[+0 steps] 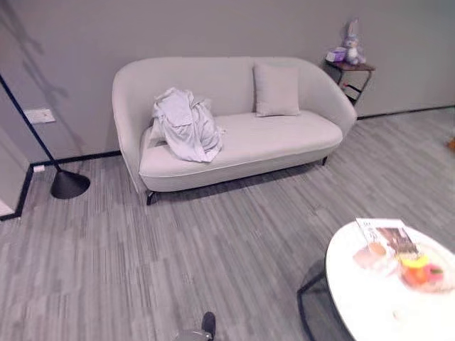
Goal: Hang the clothes on the sofa on the clothes rack.
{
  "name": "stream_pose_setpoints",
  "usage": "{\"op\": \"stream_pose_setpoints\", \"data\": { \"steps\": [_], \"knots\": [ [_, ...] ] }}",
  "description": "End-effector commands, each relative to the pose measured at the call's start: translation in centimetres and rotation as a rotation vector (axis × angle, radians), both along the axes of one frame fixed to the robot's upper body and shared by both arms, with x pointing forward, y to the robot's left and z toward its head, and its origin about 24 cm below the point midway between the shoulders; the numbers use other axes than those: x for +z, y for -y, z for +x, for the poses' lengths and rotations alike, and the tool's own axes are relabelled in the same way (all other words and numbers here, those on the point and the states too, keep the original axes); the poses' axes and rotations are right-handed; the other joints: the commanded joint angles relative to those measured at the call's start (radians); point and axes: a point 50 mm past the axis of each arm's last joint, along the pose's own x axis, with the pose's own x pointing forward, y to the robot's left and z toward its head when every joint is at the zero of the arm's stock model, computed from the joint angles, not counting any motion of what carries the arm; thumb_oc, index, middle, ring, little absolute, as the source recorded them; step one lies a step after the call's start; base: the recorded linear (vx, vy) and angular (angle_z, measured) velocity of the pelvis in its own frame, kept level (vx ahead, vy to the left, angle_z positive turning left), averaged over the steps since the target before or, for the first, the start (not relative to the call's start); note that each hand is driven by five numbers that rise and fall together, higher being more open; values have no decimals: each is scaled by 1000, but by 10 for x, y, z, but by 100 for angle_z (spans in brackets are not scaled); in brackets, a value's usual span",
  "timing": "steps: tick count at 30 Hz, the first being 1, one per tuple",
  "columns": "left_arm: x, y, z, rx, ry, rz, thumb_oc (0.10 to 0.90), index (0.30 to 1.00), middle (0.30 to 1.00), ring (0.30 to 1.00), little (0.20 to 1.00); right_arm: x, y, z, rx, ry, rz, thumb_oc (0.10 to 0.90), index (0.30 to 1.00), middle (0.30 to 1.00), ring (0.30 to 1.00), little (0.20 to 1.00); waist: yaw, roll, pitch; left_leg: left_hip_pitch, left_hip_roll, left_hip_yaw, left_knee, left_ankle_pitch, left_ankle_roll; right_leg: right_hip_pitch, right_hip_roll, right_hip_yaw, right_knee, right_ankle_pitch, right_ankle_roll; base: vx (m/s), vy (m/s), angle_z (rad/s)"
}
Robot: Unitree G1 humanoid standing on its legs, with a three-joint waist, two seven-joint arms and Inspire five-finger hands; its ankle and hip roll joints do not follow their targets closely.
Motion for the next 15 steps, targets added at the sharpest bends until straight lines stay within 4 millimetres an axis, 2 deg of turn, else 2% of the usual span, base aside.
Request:
{"op": "stream_pose_setpoints", "data": {
  "steps": [1, 2, 3, 4, 5, 6, 7, 8, 9, 10, 11, 12, 13, 15],
  "knots": [
    [-6, 30, 18, -127, 44, -67, 800, 900, 900, 900, 900, 4, 23, 24, 39, 101, -46, 800, 900, 900, 900, 900, 49, 58, -54, -29, 61, 44, -57, 34, -83, -82, -86, -18, -26, 293, 109, 461, 201, -54],
    [-5, 27, 20, -151, 36, -56, 800, 900, 900, 900, 900, 5, 26, 26, 20, 107, -60, 800, 900, 900, 900, 900, 27, 77, -43, 64, 47, 49, -76, -18, -50, -143, -156, -94, 185, 421, 126, 462, 200, -55],
    [-5, 27, 20, -151, 36, -56, 800, 900, 900, 900, 900, 5, 26, 26, 20, 107, -61, 800, 900, 900, 900, 900, 28, 79, -45, 63, 50, 50, -75, -18, -50, -144, -153, -94, 183, 423, 126, 518, 229, -31],
    [-4, 24, 23, -170, 32, -44, 800, 900, 900, 900, 900, 5, 28, 27, 11, 108, -68, 800, 900, 900, 900, 900, 12, 91, -39, 105, 45, 52, -83, -44, -36, -165, -188, -138, 251, 440, 124, 306, 155, -2],
    [-4, 22, 25, -176, 33, -41, 800, 900, 900, 900, 900, 6, 27, 31, 14, 118, -70, 800, 900, 900, 900, 900, -7, 117, -28, 154, 55, 35, -100, -60, -25, -246, -206, -161, 353, 396, 100, 309, 154, 17],
    [-4, 22, 25, -176, 33, -41, 800, 900, 900, 900, 900, 6, 27, 31, 14, 118, -70, 800, 900, 900, 900, 900, -7, 117, -28, 153, 55, 35, -100, -60, -25, -247, -206, -161, 353, 396, 100, 453, 67, 44],
    [-3, 22, 33, -201, 47, -33, 800, 900, 900, 900, 900, 5, 23, 36, 5, 138, -57, 800, 900, 900, 900, 900, -52, 147, -9, 233, 68, -18, -125, -88, -34, -358, -173, -174, 340, 237, 42, 621, -112, 99],
    [-3, 27, 42, -242, 75, -39, 800, 900, 900, 900, 900, 6, 20, 44, -7, 173, -47, 800, 900, 900, 900, 900, -89, 155, 2, 286, 77, -67, -130, -116, -52, -421, -135, -160, 180, 185, 28, 748, -182, 118],
    [-2, 29, 46, -256, 88, -40, 800, 900, 900, 900, 900, 6, 20, 47, -22, 187, -48, 800, 900, 900, 900, 900, -100, 151, 8, 300, 79, -81, -125, -132, -63, -428, -128, -150, 75, 181, 30, 601, -266, 125],
    [-2, 30, 49, -277, 95, -36, 800, 900, 900, 900, 900, 7, 20, 50, -38, 194, -50, 800, 900, 900, 900, 900, -115, 142, 14, 327, 78, -100, -128, -153, -77, -453, -117, -124, -93, 197, 38, 676, -317, 80],
    [-2, 34, 53, -308, 102, -39, 800, 900, 900, 900, 900, 7, 22, 54, -50, 200, -47, 800, 900, 900, 900, 900, -136, 129, 15, 384, 86, -135, -153, -190, -100, -479, -106, -53, -324, 251, 69, 761, -321, 59],
    [-2, 34, 54, -314, 106, -37, 800, 900, 900, 900, 900, 8, 23, 55, -39, 198, -50, 800, 900, 900, 900, 900, -147, 126, 16, 418, 95, -145, -165, -212, -110, -506, -101, -19, -391, 291, 87, 759, -292, 39],
    [-3, 36, 53, -319, 103, -44, 800, 900, 900, 900, 900, 8, 23, 55, -31, 194, -48, 800, 900, 900, 900, 900, -153, 126, 13, 445, 108, -154, -172, -224, -119, -519, -98, -12, -421, 310, 100, 528, -195, 39],
    [-3, 37, 52, -332, 98, -45, 800, 900, 900, 900, 900, 7, 24, 46, -44, 161, -47, 800, 900, 900, 900, 900, -160, 120, 5, 474, 123, -179, -165, -248, -127, -515, -100, 1, -420, 322, 98, 460, -213, 57]
  ]
}}
